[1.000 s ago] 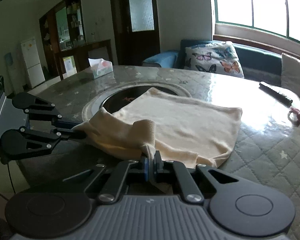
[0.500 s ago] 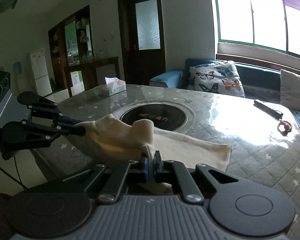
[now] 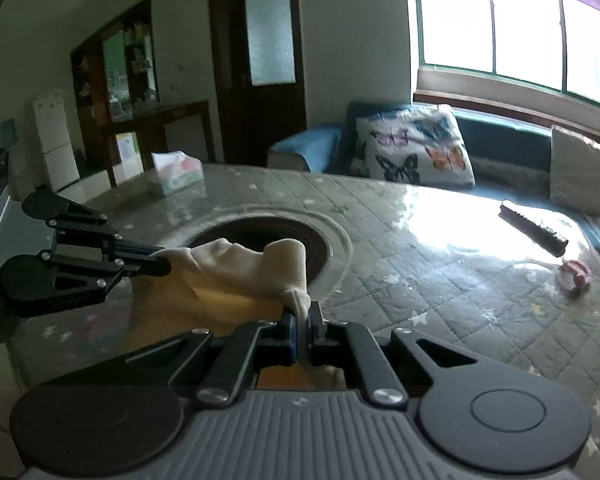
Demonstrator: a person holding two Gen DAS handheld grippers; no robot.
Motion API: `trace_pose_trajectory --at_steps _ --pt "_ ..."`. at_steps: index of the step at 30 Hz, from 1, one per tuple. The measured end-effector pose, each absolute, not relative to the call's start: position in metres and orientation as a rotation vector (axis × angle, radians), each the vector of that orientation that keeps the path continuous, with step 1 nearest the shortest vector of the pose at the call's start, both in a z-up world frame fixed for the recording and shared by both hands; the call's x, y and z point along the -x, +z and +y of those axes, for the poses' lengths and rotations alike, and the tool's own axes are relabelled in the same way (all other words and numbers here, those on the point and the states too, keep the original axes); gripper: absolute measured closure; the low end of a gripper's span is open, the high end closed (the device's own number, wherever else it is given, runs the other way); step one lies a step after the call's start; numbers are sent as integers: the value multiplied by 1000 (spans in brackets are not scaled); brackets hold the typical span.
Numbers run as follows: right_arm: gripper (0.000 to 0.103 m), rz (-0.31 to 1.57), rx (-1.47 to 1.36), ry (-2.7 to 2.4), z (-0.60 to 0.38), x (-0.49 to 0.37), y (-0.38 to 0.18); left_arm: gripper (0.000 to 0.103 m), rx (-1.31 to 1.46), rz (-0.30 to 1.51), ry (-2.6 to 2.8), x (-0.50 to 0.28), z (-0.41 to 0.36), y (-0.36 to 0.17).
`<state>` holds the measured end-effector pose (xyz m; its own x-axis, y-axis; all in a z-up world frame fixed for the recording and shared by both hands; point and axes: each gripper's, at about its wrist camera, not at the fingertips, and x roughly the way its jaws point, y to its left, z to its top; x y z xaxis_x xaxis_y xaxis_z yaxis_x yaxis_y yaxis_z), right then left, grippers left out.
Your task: Fold clothes
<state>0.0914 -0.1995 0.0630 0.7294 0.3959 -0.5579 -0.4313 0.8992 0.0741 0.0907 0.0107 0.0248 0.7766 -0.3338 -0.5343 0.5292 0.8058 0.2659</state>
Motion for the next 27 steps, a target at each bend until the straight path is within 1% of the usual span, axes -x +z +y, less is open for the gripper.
trace_pose_trajectory --at_steps 6,9,10,11,12,13,14,15,22,27 --pt "99 686 31 414 -197 -139 22 98 -406 577 -459 -125 8 -2" --pt "97 720 8 391 -198 -152 4 94 -408 608 -447 -135 5 -13" --pt "95 736 -5 385 -198 -155 -2 93 -408 619 -442 -138 4 -16" --pt "89 747 -12 375 -199 -159 -6 91 -407 626 -436 -141 5 -19" --pt "87 756 -17 358 -201 -161 -11 90 -406 632 -429 -144 5 -20" --pt "85 763 -23 345 -202 -163 -14 86 -404 636 -422 -146 5 -21" --pt "82 764 -29 337 -204 -163 -15 82 -400 637 -411 -147 5 -21" --pt "80 756 -31 323 -206 -163 -13 82 -398 635 -405 -147 6 -20" --pt "80 681 -32 285 -214 -154 9 81 -354 611 -390 -145 5 -2" --pt "80 702 1 365 -194 -153 6 81 -319 614 -469 -138 -8 9"
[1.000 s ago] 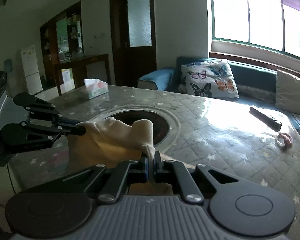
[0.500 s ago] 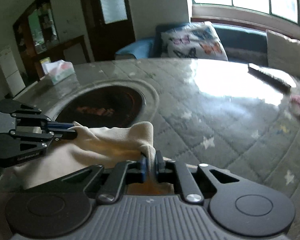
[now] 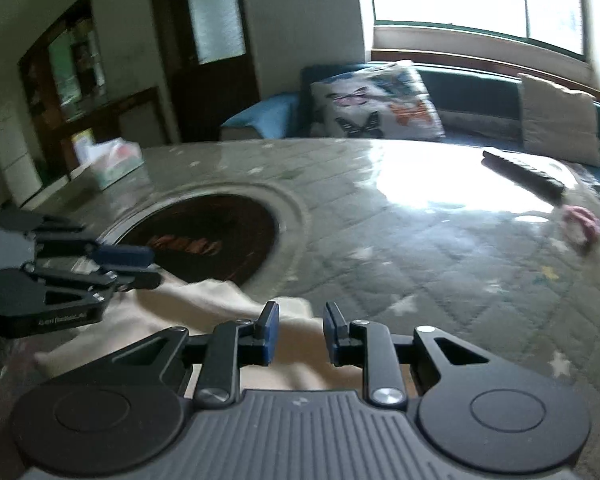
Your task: Fold clothes
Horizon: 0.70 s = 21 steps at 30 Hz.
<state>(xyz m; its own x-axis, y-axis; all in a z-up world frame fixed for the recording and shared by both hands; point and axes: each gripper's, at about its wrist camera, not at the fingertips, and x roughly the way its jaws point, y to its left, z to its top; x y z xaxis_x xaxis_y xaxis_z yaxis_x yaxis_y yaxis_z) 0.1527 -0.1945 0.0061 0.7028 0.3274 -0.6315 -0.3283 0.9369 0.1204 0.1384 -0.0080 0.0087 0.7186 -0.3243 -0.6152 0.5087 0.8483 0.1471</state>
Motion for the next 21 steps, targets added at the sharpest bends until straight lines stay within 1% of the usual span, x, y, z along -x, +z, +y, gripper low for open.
trace_pose_trajectory --at_steps 6,15,16,17,21 --pt "79 763 20 343 -181 -170 -9 80 -317 685 -496 -154 -25 -5" --pt "78 744 19 342 -184 -167 -10 75 -294 720 -473 -164 -27 -11" --pt "76 736 25 344 -184 -164 -7 75 -294 720 -471 -163 -27 -11" --pt "70 726 33 347 -183 -160 -5 75 -294 720 -469 -163 -28 -11" --pt "69 705 80 384 -174 -144 -1 75 -296 719 -462 -163 -28 -11"
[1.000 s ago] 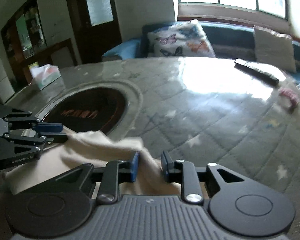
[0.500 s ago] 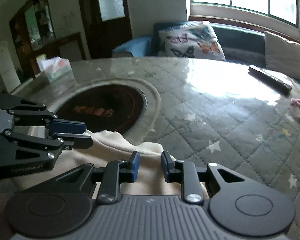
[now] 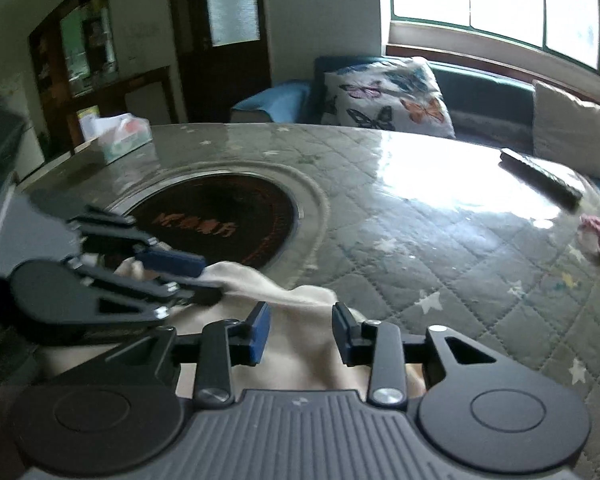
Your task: Fold clothes
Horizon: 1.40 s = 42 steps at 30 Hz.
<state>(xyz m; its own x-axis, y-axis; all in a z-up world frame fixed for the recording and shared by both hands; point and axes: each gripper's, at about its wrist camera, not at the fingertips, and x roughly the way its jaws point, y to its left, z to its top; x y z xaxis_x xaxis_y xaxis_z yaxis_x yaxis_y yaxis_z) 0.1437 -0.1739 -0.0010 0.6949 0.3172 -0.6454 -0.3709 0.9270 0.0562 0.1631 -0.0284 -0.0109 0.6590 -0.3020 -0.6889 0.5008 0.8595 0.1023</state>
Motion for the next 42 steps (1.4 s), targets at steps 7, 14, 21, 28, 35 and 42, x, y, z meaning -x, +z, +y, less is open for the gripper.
trace_pose_trajectory --at_steps 7,14,21,28,35,42 --pt "69 757 73 376 -176 -136 -14 73 -293 719 -451 -164 -28 -12" --pt "65 731 95 391 -184 -107 -10 73 -294 714 -445 -164 -28 -12" --pt "62 670 147 389 -184 -75 0 71 -302 711 -436 -162 -29 -12" --pt "62 642 144 501 -155 -65 2 70 -303 712 -425 -162 -31 -12" --pt "59 661 153 503 -149 -56 -9 66 -303 710 -414 -162 -31 -12" --pt "53 697 19 459 -184 -47 -9 61 -292 691 -398 -157 -26 -11"
